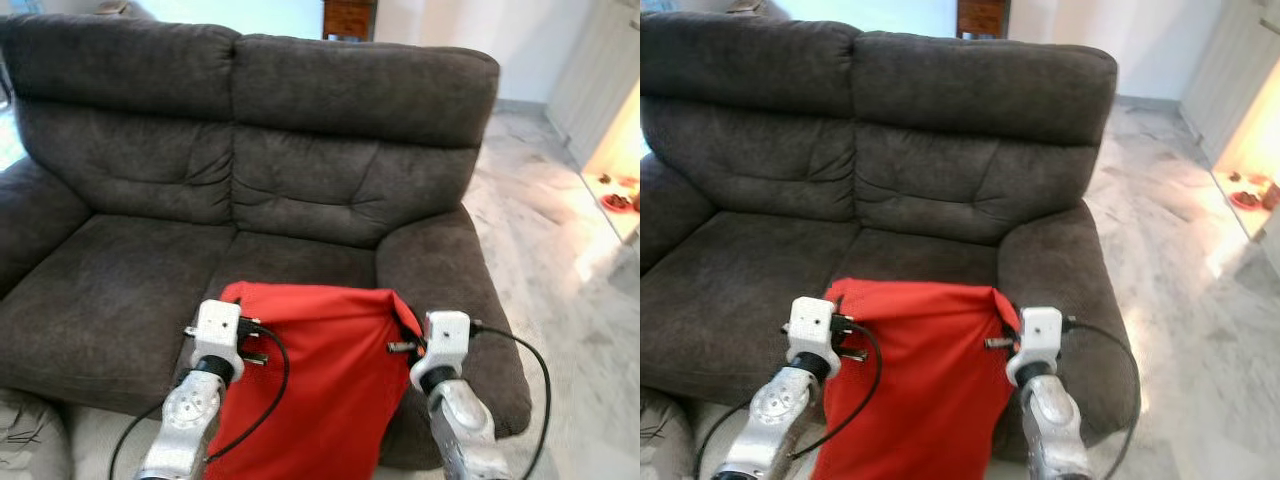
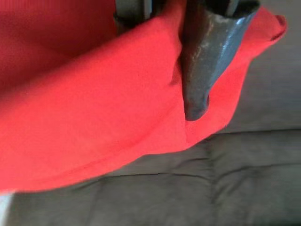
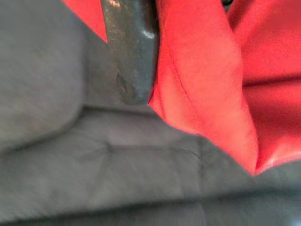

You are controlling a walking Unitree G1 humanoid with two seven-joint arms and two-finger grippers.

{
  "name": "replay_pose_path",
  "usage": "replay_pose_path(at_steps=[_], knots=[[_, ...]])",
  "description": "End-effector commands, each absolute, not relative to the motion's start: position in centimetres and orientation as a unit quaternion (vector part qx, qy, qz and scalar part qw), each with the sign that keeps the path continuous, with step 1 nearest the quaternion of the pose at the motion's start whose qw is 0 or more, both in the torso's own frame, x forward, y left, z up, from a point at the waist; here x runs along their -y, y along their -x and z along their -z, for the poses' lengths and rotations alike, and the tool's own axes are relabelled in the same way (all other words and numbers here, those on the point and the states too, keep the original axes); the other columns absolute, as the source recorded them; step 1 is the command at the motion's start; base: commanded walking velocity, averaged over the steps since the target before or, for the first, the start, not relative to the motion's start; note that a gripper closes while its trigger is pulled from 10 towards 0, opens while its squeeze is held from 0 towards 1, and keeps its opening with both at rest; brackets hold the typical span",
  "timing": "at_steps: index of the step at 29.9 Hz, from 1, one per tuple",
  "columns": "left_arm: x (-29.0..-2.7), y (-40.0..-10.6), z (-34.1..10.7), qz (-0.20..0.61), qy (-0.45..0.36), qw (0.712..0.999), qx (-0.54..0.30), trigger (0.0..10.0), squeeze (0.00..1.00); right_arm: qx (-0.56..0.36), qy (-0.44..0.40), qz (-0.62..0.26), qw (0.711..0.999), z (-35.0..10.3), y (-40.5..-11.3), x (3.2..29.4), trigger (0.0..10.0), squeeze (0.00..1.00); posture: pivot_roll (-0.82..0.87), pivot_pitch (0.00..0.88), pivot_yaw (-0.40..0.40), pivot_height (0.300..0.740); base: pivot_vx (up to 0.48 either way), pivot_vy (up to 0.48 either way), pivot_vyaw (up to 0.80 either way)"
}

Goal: Move the pillow to the sofa from floor

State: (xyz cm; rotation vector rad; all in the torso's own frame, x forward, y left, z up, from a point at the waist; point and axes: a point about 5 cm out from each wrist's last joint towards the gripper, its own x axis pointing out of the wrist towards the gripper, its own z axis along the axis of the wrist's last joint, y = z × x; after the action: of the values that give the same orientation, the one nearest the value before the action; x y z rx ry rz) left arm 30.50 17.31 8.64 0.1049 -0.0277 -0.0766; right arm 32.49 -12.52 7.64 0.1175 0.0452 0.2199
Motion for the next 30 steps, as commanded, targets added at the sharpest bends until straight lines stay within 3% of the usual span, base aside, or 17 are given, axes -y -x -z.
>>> replay_pose_path(at_steps=[1,5,10,13,24,30], knots=[[-19.5,-31.5,-13.4,-0.017,-0.042,0.993,0.109,10.0,0.0,0.096,-0.07,-0.029,0.993,-13.2,-34.2,16.4,10.0,0.0,0.05,0.041,0.001,0.74,0.307,0.0,0.0],[-20.6,-32.1,-16.9,-0.038,-0.047,0.985,0.162,10.0,0.0,0.167,-0.074,-0.068,0.981,-17.3,-35.0,15.5,10.0,0.0,0.05,0.042,0.0,0.74,0.308,0.0,0.0],[-21.6,-32.6,-20.9,-0.042,-0.055,0.975,0.212,10.0,0.0,0.244,-0.107,-0.053,0.962,-22.3,-35.8,15.6,10.0,0.0,0.06,0.041,0.0,0.74,0.307,0.0,0.0],[-21.8,-32.4,-22.0,-0.051,-0.064,0.97,0.229,10.0,0.0,0.259,-0.106,-0.076,0.957,-23.2,-35.6,14.9,10.0,0.0,0.06,0.041,0.0,0.74,0.309,0.0,0.0],[-20.4,-32.0,-22.9,-0.036,-0.069,0.969,0.236,10.0,0.0,0.212,-0.093,-0.153,0.961,-21.2,-34.9,13.4,10.0,0.0,0.06,0.047,-0.005,0.74,0.325,0.0,0.0],[-20.5,-32.0,-21.3,-0.033,-0.083,0.976,0.199,10.0,0.0,0.178,-0.083,-0.131,0.972,-19.5,-35.0,14.0,10.0,0.0,0.06,0.047,-0.003,0.74,0.097,0.0,0.0]])
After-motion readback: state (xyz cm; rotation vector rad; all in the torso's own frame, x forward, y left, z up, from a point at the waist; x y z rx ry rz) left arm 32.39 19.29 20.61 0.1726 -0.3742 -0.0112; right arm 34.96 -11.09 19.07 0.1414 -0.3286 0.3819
